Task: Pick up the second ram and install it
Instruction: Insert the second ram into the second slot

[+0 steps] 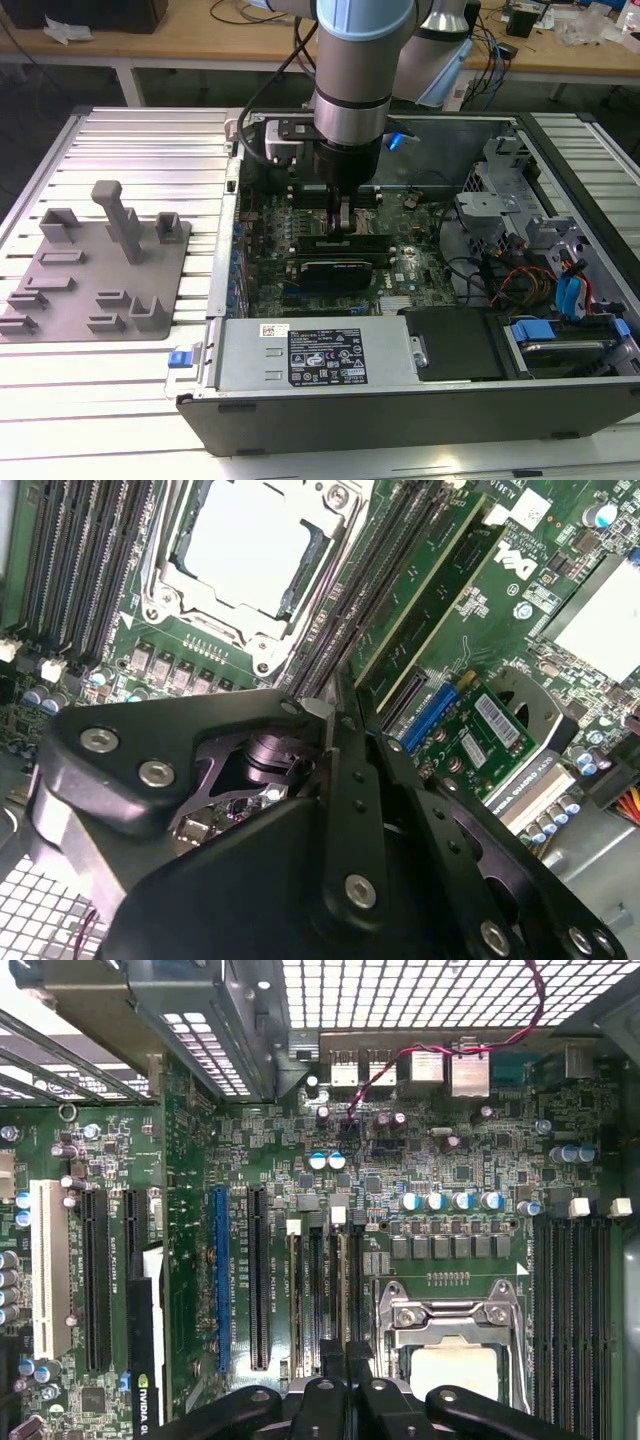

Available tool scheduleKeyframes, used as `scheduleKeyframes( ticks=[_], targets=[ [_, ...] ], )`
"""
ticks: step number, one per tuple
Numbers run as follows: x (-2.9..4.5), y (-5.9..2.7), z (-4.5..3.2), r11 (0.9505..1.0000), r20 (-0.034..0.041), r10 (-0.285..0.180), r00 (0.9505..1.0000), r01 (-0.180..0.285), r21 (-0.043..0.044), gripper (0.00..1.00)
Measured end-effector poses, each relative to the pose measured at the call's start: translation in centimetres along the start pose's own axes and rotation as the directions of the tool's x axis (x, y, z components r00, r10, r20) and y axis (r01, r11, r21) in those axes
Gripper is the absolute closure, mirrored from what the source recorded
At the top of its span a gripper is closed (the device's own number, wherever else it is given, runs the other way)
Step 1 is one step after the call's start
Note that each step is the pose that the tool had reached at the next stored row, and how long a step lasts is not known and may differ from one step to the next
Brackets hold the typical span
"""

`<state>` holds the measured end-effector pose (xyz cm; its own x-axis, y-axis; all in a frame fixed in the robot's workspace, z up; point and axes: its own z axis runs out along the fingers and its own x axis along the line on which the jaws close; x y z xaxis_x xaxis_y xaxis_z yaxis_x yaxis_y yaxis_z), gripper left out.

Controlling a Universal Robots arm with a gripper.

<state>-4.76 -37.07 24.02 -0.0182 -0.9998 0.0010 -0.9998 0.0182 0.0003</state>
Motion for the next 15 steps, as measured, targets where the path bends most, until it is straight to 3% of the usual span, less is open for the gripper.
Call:
scheduleKeyframes(
  ticks=[15],
  targets=[
    [0.0,0.13,0.22,1.0,-0.0009,0.0,1.0,0.0,0.0,0.91]
  ],
)
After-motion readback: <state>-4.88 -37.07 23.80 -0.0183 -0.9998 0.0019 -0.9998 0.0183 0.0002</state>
